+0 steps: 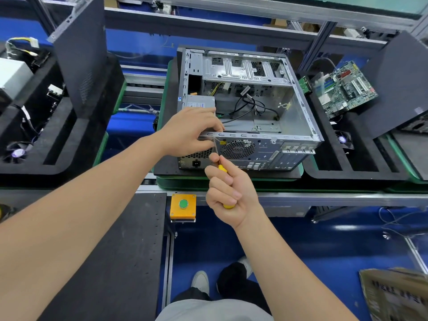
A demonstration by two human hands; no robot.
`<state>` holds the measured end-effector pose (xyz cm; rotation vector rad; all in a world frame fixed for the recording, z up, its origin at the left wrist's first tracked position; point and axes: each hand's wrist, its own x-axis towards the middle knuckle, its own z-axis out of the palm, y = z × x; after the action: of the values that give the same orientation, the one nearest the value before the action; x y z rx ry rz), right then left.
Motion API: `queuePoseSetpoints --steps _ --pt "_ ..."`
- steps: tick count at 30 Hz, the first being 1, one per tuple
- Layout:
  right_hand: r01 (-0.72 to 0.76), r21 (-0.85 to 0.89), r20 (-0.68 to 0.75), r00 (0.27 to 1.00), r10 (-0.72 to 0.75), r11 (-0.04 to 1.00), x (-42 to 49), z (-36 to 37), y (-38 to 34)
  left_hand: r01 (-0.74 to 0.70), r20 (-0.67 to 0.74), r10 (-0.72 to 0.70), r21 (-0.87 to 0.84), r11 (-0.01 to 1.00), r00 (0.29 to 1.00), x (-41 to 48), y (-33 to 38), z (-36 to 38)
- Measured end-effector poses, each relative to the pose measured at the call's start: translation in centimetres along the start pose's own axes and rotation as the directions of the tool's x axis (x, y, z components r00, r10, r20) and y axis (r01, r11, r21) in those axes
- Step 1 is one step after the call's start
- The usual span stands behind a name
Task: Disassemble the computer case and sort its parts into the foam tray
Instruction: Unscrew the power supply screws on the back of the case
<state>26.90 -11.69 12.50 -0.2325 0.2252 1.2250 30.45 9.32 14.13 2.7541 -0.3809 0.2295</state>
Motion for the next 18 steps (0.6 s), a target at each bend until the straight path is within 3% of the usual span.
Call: queuePoseSetpoints --steps 4,8,10,12,14,16,18 --pt "0.052 -0.029 -0.067 0.996 -0.054 0.998 0.4 0.4 0.0 0.010 -0.012 -0.011 -0.010 1.000 1.000 0.0 0.1 0.1" --pt "0.074 -0.355 -0.294 0.937 -0.186 0.932 0.7 1.4 0.4 0.032 -0.002 -0.032 -0.020 0.999 0.999 0.1 0.3 0.1" --pt "0.037 -0.587 -0.388 0.864 -0.322 0.809 1.3 1.8 0.9 0.040 0.001 -0.040 -0.032 0.999 0.999 0.1 0.4 0.1" --pt "-0.052 -0.809 -0.401 0.777 -0.485 0.586 1.9 1.9 1.4 0.047 0.005 -0.046 -0.035 0.998 0.999 0.1 0.4 0.0" --pt "-0.184 -0.963 -0.269 0.714 -0.647 0.197 2.3 1.7 1.5 0.047 0.004 -0.047 -0.035 0.998 0.999 0.1 0.5 0.0" --pt "-0.345 -0.902 -0.073 0.712 -0.699 -0.258 2.1 1.1 1.3 0.048 -0.002 -0.048 -0.036 0.998 0.999 0.1 0.5 0.0" --pt "-0.434 -0.777 0.044 0.684 -0.728 -0.455 2.2 0.3 1.3 0.052 -0.008 -0.052 -0.032 0.998 0.999 0.0 0.6 0.0"
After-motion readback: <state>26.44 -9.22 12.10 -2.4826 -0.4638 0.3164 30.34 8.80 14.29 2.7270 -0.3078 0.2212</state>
